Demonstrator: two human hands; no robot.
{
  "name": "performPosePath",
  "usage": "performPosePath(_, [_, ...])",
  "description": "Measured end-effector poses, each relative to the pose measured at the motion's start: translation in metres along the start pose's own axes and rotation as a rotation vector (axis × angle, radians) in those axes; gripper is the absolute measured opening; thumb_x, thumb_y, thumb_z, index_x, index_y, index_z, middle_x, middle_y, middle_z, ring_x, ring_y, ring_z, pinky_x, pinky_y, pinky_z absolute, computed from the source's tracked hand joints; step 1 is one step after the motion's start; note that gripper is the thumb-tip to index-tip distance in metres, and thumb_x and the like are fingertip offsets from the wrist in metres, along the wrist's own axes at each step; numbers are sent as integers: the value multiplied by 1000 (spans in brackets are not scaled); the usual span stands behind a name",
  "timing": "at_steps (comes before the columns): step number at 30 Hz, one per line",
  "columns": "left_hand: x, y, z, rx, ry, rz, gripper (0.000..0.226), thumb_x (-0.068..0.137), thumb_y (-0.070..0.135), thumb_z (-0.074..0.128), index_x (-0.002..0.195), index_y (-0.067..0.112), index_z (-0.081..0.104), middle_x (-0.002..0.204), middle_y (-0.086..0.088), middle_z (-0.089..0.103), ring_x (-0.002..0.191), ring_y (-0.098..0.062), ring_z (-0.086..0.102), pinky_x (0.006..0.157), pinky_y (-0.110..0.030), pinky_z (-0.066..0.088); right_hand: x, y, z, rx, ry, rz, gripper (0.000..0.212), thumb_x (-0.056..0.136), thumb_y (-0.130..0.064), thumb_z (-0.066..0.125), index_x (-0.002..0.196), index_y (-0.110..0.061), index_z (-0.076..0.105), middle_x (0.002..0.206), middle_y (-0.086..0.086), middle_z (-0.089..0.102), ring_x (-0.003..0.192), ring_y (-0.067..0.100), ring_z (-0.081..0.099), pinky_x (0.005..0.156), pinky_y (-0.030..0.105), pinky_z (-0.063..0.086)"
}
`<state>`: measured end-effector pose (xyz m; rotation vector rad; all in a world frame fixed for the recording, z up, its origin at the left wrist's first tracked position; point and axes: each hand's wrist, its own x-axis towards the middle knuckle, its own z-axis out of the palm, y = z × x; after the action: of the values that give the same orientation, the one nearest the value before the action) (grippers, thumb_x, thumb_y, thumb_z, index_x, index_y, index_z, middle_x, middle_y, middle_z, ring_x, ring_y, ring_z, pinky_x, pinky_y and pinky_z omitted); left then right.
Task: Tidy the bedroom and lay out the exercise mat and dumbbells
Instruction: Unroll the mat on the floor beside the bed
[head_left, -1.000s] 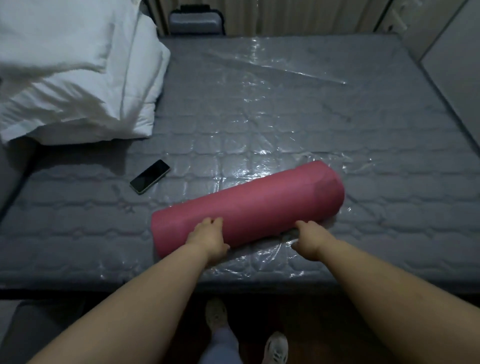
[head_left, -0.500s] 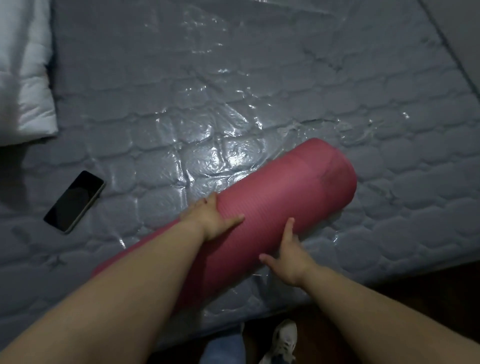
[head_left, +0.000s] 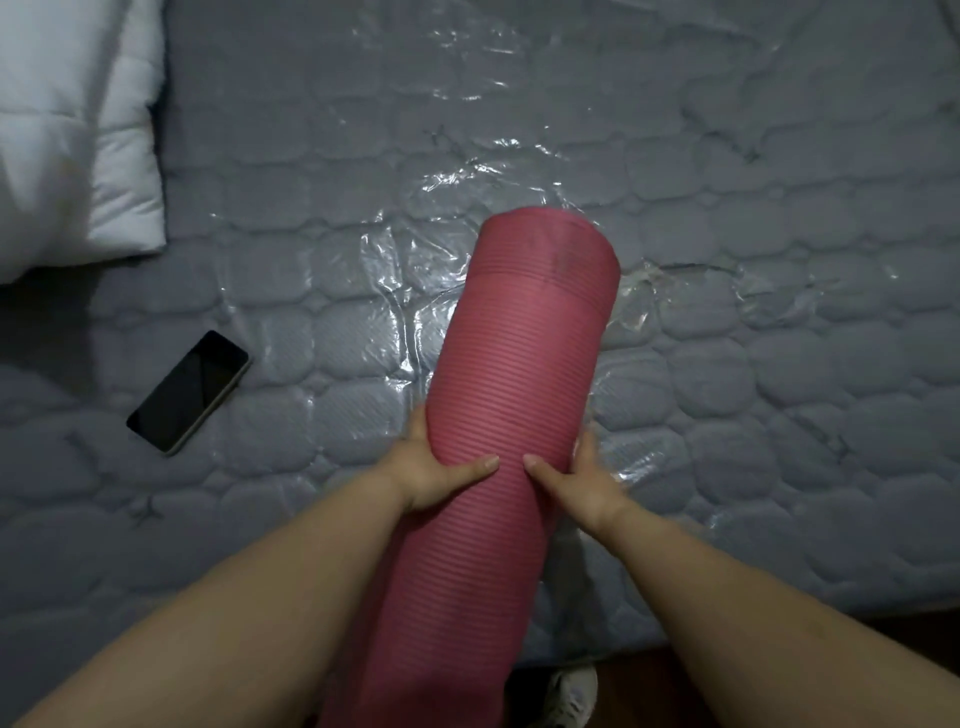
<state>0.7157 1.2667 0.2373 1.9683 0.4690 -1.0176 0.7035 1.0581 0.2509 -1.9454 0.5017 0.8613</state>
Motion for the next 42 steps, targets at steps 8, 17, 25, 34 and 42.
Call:
performPosePath(8, [-11, -23, 22, -177, 111, 45, 134, 26, 83, 74, 141, 40, 19, 121, 11, 60, 105, -10, 61, 100, -33, 47, -7, 19, 22, 120, -107, 15, 121, 51, -77, 70, 147, -38, 7, 140, -1, 48, 124, 22, 51, 107, 44, 39])
performPosePath(17, [-149, -84, 101, -489, 409, 48, 119, 40, 74, 78, 141, 35, 28, 119, 8, 63, 102, -9, 62, 99, -30, 47, -91, 49, 37, 40, -311, -267, 95, 68, -40, 81, 143, -37, 23, 123, -5, 61, 107, 11, 61, 101, 33, 44])
performPosePath(25, [-319, -196, 156, -527, 636, -160, 124, 32, 92, 62, 140, 48, 19, 118, 13, 57, 107, -13, 59, 92, -26, 46, -226, 93, 122, -103, -525, -428, 102, 52, -55, 81, 138, -38, 29, 120, -5, 63, 103, 8, 63, 96, 32, 49])
performPosePath(34, [-498, -403, 274, -697, 692, -355, 129, 31, 94, 61, 142, 51, 11, 127, 13, 55, 103, -9, 57, 86, -24, 46, -386, 248, 281, -368, -797, -305, 125, 45, -70, 75, 147, -41, 8, 129, -4, 54, 106, 14, 57, 97, 33, 45])
performPosePath(42, [-570, -643, 451, -852, 664, -501, 134, 28, 92, 63, 143, 51, 10, 137, 8, 48, 116, -16, 54, 97, -36, 47, -480, 491, 435, -424, -903, -152, 127, 44, -68, 80, 146, -42, 9, 128, -5, 55, 110, 15, 58, 101, 43, 45])
